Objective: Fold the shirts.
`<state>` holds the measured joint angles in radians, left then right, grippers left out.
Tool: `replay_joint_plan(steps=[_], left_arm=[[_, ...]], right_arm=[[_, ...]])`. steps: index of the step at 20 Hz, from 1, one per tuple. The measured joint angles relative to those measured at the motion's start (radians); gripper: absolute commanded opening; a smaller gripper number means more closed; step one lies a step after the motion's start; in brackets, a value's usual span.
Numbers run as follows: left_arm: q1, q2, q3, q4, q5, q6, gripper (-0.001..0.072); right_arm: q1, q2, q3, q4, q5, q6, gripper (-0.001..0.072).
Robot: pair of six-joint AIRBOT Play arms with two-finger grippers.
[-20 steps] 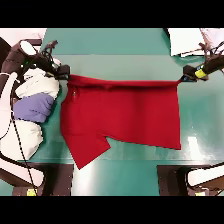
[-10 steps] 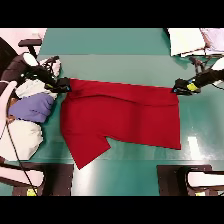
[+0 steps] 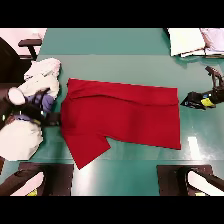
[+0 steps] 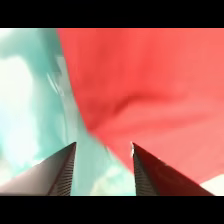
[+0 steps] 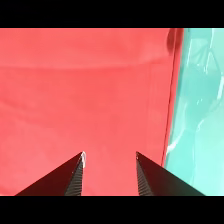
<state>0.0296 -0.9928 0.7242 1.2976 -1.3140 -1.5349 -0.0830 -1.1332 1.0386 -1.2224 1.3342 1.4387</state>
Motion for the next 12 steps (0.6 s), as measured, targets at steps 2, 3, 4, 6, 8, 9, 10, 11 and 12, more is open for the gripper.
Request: replay_joint_plan(steps=[2,3,4,6,8,9,10,11,12], left_arm=[[0.000,0.062,-0.106,-0.042,0.023,-0.013,0.0421],[0.000,0.080,-0.149,-0.067,0.038,-0.016,0.0420],[0.000,0.093,-0.190,-0.093,0.056,-0.020,0.0420],[0.000,0.110,-0.255,-0.156,0.103,-0.021,0.0420],[-0.007,0.119,-0.300,-0.233,0.152,-0.003,0.0419],[-0.017,0.122,-0.315,-0.263,0.171,0.006,0.0417],[-0.029,0.124,-0.326,-0.286,0.185,0.010,0.0271],[-0.040,0.125,-0.336,-0.294,0.203,0.013,0.0059],[-0.047,0.125,-0.342,-0.293,0.216,0.013,0.0024]], right_arm=[[-0.003,0.031,-0.026,0.000,-0.004,0.000,0.0388],[-0.003,0.044,-0.034,0.001,-0.005,-0.001,0.0388],[-0.003,0.055,-0.039,0.001,-0.005,-0.001,0.0388],[-0.003,0.076,-0.047,0.001,-0.006,-0.001,0.0388],[-0.005,0.087,-0.050,0.002,-0.006,-0.001,0.0388],[-0.005,0.090,-0.052,0.001,-0.003,-0.001,0.0388],[-0.005,0.093,-0.053,0.001,0.003,-0.001,0.0388],[-0.005,0.095,-0.054,0.000,0.012,-0.002,0.0388],[-0.009,0.096,-0.055,0.000,0.025,-0.006,0.0388]])
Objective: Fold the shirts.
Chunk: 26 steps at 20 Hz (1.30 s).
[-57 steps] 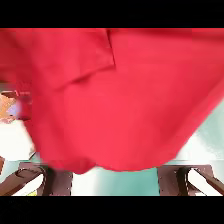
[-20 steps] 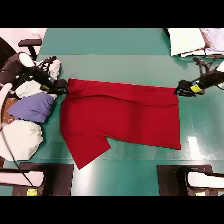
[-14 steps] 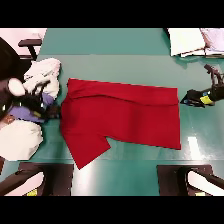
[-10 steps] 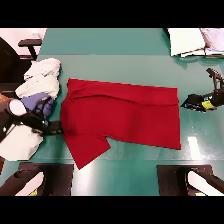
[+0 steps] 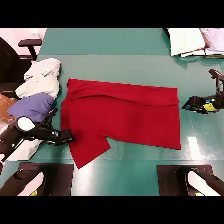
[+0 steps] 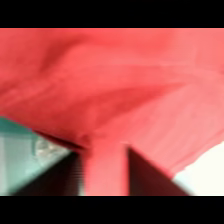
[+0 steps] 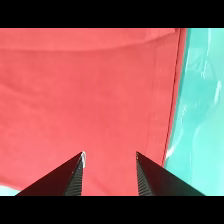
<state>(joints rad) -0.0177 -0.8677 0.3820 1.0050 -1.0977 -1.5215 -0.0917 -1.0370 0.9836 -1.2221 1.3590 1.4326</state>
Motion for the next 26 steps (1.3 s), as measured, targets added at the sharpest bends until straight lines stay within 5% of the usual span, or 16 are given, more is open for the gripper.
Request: replay_joint_plan(steps=[4,6,10,11,15,16,19,26], left_arm=[[-0.015,0.002,0.020,-0.023,0.013,0.002,0.0023],[-0.018,0.003,0.055,-0.030,0.002,0.008,0.0023],[-0.020,0.002,0.111,-0.035,-0.017,0.025,0.0023],[-0.020,0.002,0.117,-0.035,-0.019,0.027,0.0023],[-0.020,0.002,0.130,-0.036,-0.025,0.034,0.0023],[-0.021,0.003,0.131,-0.036,-0.026,0.035,0.0023],[-0.021,0.002,0.134,-0.031,-0.047,0.043,0.0022],[-0.021,0.126,0.172,0.057,-0.255,0.018,0.0022]], right_arm=[[-0.083,0.029,-0.070,-0.016,0.056,-0.014,0.0389],[-0.168,0.055,-0.161,-0.045,0.079,-0.018,0.0554],[-0.348,0.073,-0.375,-0.046,0.097,-0.028,0.0545],[-0.375,0.065,-0.420,-0.024,0.098,-0.035,0.0463],[-0.362,0.020,-0.517,0.073,0.072,-0.055,0.0390],[-0.333,0.005,-0.525,0.093,0.064,-0.057,0.0259],[-0.235,-0.021,-0.516,0.106,0.019,-0.062,0.0020],[-0.102,0.097,-0.404,-0.014,0.128,-0.053,0.0019]])
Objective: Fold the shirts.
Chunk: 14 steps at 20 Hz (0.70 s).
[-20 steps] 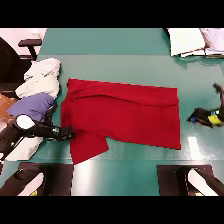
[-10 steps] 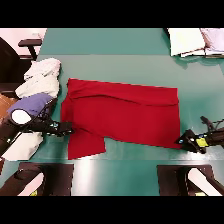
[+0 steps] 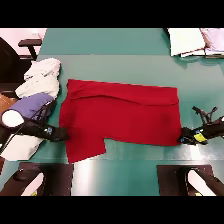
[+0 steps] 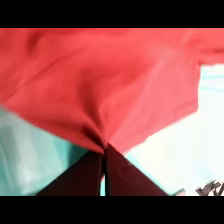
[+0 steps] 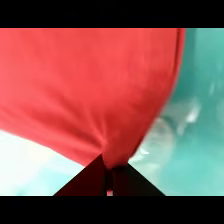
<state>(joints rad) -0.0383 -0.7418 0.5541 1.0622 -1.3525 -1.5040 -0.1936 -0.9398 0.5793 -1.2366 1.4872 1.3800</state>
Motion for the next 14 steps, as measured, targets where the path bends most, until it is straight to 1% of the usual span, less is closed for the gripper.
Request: replay_joint_plan(steps=[3,5,6,9,11,14], left_arm=[[0.000,0.126,0.004,0.006,-0.152,-0.060,0.0022],[-0.001,0.178,0.011,0.002,-0.206,-0.093,0.0022],[-0.001,0.186,0.019,0.002,-0.204,-0.104,0.0022],[-0.001,0.130,0.064,0.002,-0.122,-0.097,0.0022],[-0.001,0.033,0.123,0.002,-0.033,-0.065,0.0023],[-0.001,-0.166,0.249,0.006,0.095,-0.011,0.0023]], right_arm=[[0.004,0.118,0.037,-0.096,0.105,0.021,0.0018],[-0.005,0.178,0.062,-0.126,0.143,0.027,0.0017],[-0.008,0.193,0.079,-0.134,0.151,0.029,0.0017],[0.011,0.158,0.163,-0.153,0.147,0.035,0.0017],[0.049,0.081,0.237,-0.153,0.105,0.039,0.0017],[0.103,-0.079,0.367,-0.122,0.023,0.042,0.0018]])
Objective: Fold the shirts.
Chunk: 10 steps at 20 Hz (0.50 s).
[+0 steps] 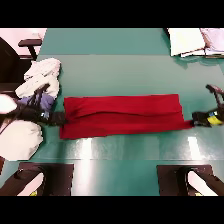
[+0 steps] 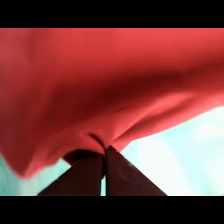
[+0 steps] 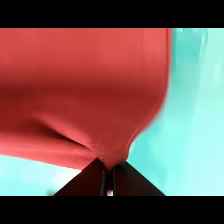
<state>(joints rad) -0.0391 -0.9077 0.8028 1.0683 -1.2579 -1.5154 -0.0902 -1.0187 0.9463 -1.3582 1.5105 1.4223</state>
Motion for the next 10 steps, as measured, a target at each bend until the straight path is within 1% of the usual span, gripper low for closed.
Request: replay_joint_plan(steps=[5,6,7,8,9,10], left_arm=[[0.000,-0.324,0.193,0.007,0.163,0.056,0.0027],[0.000,-0.367,0.214,0.008,0.184,0.064,0.0225],[0.000,-0.401,0.232,0.009,0.208,0.069,0.0530],[0.000,-0.425,0.244,0.009,0.225,0.073,0.0558],[0.000,-0.442,0.254,0.009,0.235,0.074,0.0493],[0.000,-0.455,0.266,0.009,0.245,0.077,0.0482]], right_arm=[[0.054,-0.289,0.222,0.060,-0.085,0.002,0.0019],[0.057,-0.334,0.258,0.072,-0.094,0.002,0.0045],[0.060,-0.377,0.293,0.087,-0.101,0.002,0.0236],[0.058,-0.413,0.322,0.105,-0.105,0.000,0.0420],[0.053,-0.446,0.352,0.132,-0.110,-0.010,0.0470],[0.045,-0.473,0.377,0.162,-0.114,-0.021,0.0470]])
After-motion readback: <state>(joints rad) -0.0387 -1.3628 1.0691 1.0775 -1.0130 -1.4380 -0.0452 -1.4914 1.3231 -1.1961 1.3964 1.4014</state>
